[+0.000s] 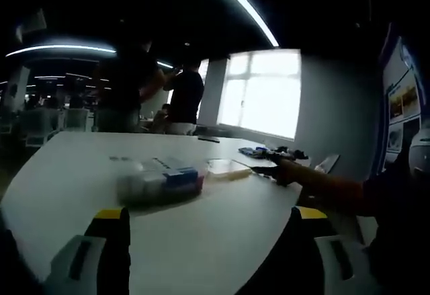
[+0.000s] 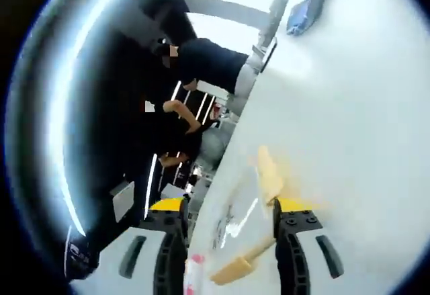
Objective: Arrange the small medicine boxes into an aligned row inside the storage area until every box is upright, visible, and separated from the surrounding clutter.
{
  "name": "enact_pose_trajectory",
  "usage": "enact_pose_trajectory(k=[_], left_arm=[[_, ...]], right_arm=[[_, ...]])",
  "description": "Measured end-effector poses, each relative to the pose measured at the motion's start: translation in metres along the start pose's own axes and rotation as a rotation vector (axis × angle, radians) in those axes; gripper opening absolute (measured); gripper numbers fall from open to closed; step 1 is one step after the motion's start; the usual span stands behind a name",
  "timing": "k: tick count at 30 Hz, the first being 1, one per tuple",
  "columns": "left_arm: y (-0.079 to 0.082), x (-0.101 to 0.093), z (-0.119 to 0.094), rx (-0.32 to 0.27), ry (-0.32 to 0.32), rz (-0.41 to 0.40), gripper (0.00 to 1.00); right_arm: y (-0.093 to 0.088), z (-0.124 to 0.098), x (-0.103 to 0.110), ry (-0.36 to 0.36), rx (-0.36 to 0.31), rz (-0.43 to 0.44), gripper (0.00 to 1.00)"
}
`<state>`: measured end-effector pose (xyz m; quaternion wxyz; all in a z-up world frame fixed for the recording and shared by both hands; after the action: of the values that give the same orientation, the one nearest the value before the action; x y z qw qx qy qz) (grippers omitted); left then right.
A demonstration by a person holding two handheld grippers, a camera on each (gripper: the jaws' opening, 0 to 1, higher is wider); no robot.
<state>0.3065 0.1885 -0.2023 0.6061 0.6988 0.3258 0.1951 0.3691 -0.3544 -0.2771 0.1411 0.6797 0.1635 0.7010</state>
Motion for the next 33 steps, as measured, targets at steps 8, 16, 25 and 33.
enact_pose_trajectory(k=[8,16,25,33], left_arm=[[-0.005,-0.005,0.006,0.015,-0.016,-0.005,0.99],[-0.013,-0.027,0.013,0.028,-0.102,0.055,0.99],[-0.015,-0.034,0.021,0.038,-0.144,0.017,0.94],[-0.008,-0.057,0.042,0.052,-0.218,-0.006,0.90]], right_arm=[[0.005,0.008,-0.012,-0.099,0.054,-0.040,0.10],[0.007,0.011,-0.018,-0.114,0.113,-0.066,0.03],[0.008,0.002,0.002,-0.023,0.094,-0.089,0.00],[0.011,-0.015,0.022,0.068,0.041,-0.045,0.00]])
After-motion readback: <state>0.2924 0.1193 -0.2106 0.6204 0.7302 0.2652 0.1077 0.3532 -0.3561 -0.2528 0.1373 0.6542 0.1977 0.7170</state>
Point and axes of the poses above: the point that each gripper's makers call its tool centre point, and the gripper's own axes: z roughly forward along the fingers, x roughly to its left, y roughly out of its top, the point moved 5 cm from there along -z, roughly backward along the fingers, and after that the axes turned 10 degrees about y, right-handed, at the moved point
